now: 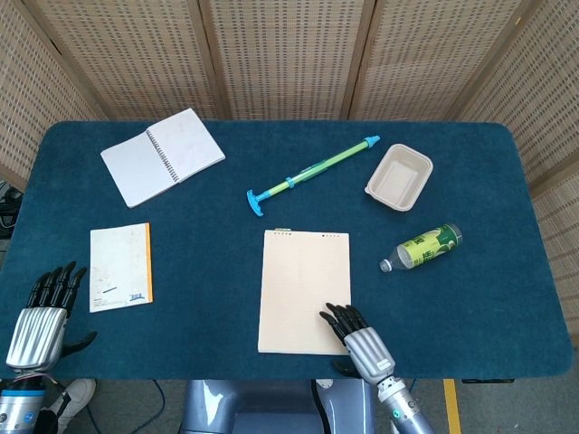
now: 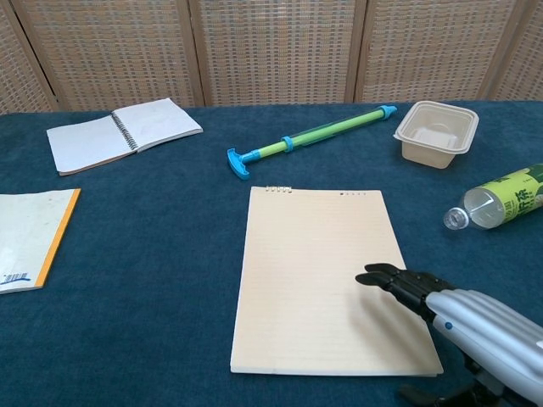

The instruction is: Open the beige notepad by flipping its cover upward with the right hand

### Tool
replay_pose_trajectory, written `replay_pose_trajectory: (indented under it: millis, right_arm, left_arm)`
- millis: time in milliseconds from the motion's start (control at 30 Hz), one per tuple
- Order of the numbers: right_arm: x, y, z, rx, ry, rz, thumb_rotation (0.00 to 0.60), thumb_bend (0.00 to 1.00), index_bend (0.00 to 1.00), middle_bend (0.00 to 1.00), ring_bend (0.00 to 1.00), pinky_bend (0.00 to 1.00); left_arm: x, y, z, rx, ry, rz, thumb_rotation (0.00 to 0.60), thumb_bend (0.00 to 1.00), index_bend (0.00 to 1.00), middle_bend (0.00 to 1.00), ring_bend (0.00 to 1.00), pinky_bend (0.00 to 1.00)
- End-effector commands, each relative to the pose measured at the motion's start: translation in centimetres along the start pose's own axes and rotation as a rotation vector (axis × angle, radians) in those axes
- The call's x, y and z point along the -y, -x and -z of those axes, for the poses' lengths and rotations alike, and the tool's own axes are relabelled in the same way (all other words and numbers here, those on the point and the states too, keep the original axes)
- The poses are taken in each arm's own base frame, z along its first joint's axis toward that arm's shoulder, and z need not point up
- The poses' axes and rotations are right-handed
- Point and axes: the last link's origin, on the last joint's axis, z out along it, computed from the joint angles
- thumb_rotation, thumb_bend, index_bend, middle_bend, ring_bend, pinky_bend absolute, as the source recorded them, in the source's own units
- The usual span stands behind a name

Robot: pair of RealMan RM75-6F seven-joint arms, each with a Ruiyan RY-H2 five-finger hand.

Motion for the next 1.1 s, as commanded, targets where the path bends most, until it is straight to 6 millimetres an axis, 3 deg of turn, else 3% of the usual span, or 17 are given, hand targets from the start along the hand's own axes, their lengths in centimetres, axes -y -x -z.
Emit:
replay_pose_trajectory:
  millis: [33,733,1100]
  right_arm:
    - [0.0,0.0,-0.1,-0.003,-0.002,0.003,0.600,0.42,0.00,0.00,0.00,0.00]
    - [-0.5,0.4,-1.1,-0.004,0.005,0.003,0.600,0.43,0.01,0.00,0.00,0.00]
    - [-0.1,0.3,-1.5,-0.044,-0.004,-0.032,0.600,0.55,0.05,0.00,0.00,0.00]
  left_arm:
    - [0.0,0.0,0.0,0.000,-0.002,0.001,0.600,0.02,0.00,0.00,0.00,0.05]
    - [0.1,0.1,-0.2,0.004,-0.012,-0.007,0.600,0.02,0.00,0.00,0.00,0.05]
    - [0.0,0.2,-0.2,0.003,-0.011,-0.008,0.600,0.02,0.00,0.00,0.00,0.05]
